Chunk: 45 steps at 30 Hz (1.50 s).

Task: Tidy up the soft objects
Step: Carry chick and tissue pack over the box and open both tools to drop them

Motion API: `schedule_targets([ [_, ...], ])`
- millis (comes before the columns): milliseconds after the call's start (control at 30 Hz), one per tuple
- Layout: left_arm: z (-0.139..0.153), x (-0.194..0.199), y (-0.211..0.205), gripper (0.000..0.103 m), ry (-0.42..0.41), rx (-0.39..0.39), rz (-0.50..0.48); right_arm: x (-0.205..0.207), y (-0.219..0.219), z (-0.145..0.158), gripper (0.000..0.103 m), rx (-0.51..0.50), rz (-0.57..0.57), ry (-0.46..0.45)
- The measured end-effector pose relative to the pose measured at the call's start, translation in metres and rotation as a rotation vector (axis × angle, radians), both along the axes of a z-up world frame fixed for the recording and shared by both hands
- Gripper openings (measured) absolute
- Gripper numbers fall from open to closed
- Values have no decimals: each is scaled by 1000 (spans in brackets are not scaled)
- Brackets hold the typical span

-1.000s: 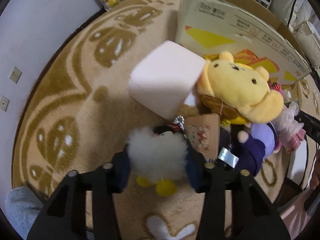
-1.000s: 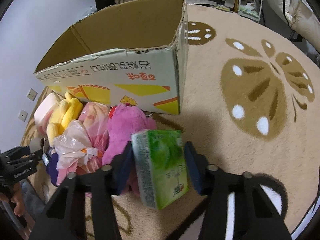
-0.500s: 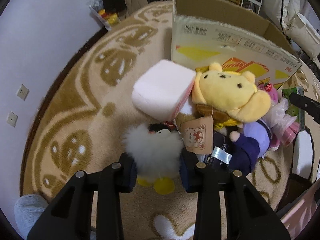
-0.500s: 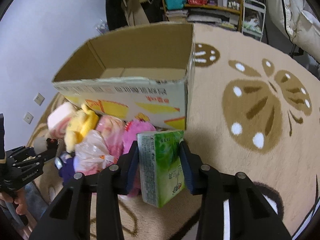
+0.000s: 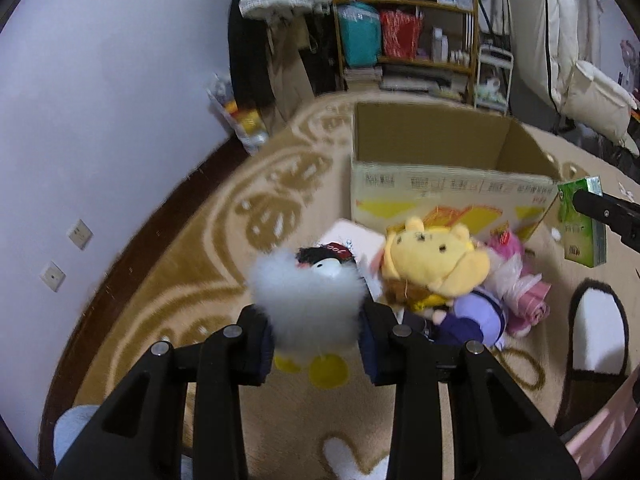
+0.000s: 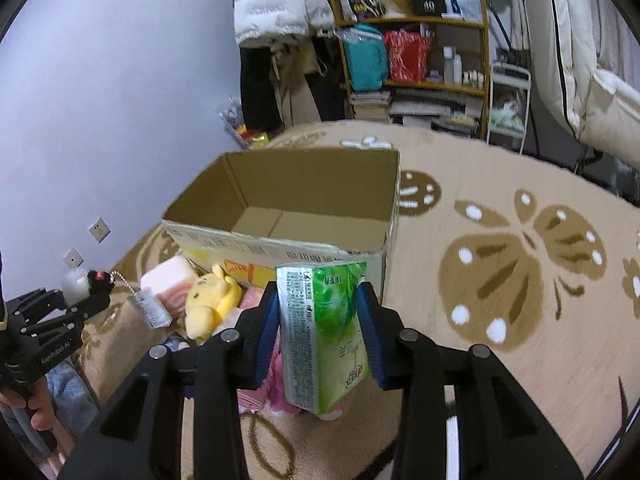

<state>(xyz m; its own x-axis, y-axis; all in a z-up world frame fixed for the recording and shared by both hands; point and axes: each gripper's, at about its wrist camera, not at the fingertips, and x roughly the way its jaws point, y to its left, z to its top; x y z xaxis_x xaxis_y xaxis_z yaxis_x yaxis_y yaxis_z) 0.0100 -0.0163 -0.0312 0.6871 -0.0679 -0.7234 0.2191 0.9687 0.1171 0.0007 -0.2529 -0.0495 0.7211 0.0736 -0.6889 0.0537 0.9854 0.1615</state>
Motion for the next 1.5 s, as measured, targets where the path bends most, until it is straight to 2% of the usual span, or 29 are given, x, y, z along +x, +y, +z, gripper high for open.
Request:
schedule_targets([
  [433, 29, -17, -16, 33, -156, 60, -42, -11, 5, 33, 40, -66, -19, -134],
  [533, 36, -20, -21, 33, -206, 67, -44, -9, 4, 40, 40, -67, -17, -157],
  [700, 48, -17, -28, 33, -239, 54, -55, 0, 4, 47, 40, -84, -16, -187],
  [1267, 66, 51, -52, 33, -283, 32, -37, 54, 1, 50, 40, -153, -43, -214],
  [1300, 66, 58, -55, 33, -291, 35, -37, 58, 1, 50, 37, -156, -46, -217],
  [1333, 67, 62, -57, 33, -292, 35, -37, 61, 1, 51, 30, -158, -47, -218],
  [1367, 67, 69, -59, 33, -289, 28, -41, 65, 2, 50, 17, -152, -42, -220],
  [1500, 64, 90, -67, 33, -256, -24, -62, 76, 1, 45, 17, -145, -15, -201],
])
